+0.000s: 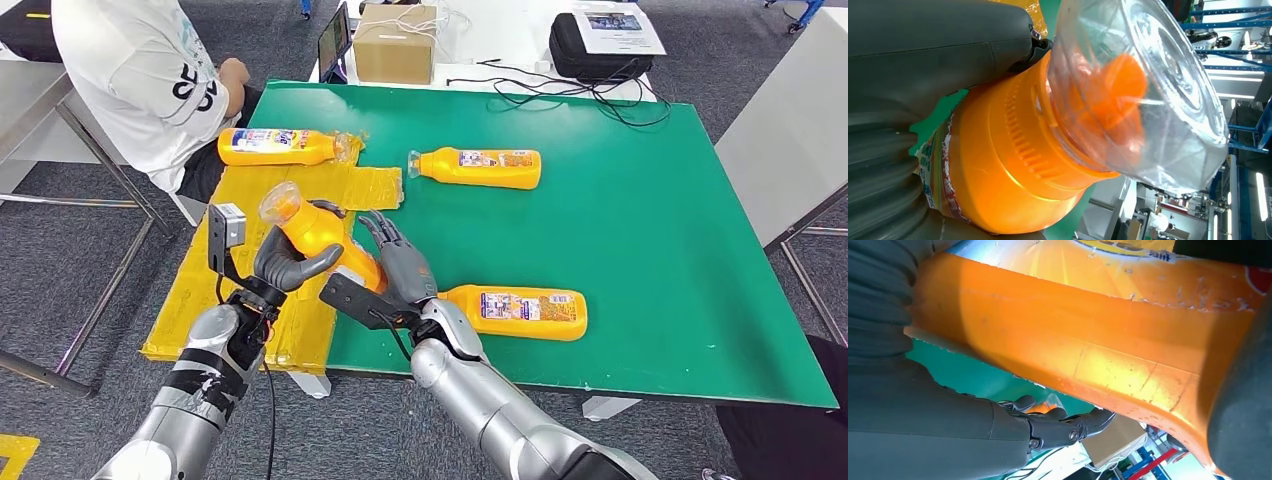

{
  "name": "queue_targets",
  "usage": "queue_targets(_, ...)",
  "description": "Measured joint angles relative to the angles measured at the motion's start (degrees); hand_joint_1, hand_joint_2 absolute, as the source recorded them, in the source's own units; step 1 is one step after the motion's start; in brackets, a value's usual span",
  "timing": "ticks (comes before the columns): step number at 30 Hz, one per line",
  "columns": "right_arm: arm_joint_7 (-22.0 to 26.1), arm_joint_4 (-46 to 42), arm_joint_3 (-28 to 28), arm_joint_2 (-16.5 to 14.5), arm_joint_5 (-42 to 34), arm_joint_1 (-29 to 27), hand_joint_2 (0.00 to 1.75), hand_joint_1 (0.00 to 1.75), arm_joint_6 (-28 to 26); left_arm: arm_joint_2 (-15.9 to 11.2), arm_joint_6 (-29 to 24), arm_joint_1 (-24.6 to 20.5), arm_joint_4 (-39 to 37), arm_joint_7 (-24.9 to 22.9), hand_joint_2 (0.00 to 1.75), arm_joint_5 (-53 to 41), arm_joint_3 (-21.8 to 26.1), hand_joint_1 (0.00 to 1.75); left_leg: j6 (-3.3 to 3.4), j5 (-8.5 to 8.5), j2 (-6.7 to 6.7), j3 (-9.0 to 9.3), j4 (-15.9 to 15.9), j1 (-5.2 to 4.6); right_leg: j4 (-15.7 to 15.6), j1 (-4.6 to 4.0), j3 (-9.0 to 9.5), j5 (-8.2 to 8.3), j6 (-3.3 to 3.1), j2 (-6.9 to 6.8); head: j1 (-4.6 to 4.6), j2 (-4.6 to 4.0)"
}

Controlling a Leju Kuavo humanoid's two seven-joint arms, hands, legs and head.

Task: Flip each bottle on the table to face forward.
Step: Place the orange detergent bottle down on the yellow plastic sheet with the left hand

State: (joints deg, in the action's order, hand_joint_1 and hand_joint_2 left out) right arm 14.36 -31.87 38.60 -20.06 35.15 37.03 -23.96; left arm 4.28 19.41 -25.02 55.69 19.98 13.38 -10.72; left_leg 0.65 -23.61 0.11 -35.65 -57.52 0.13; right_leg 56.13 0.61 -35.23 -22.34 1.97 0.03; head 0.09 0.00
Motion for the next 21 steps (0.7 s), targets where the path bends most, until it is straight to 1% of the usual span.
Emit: queue_targets(21, 0.0, -0.1, 0.0, 0.0, 0.0, 0.0, 1.75, 0.0, 0.0, 0.1, 0.0, 0.0, 0.0, 0.0, 1.75, 0.0, 0.1, 1.75, 0.0, 0.0, 0.0, 0.0, 0.0, 0.0, 0.0, 0.0, 0.0, 0.0, 0.0, 0.0, 0.0, 0.0)
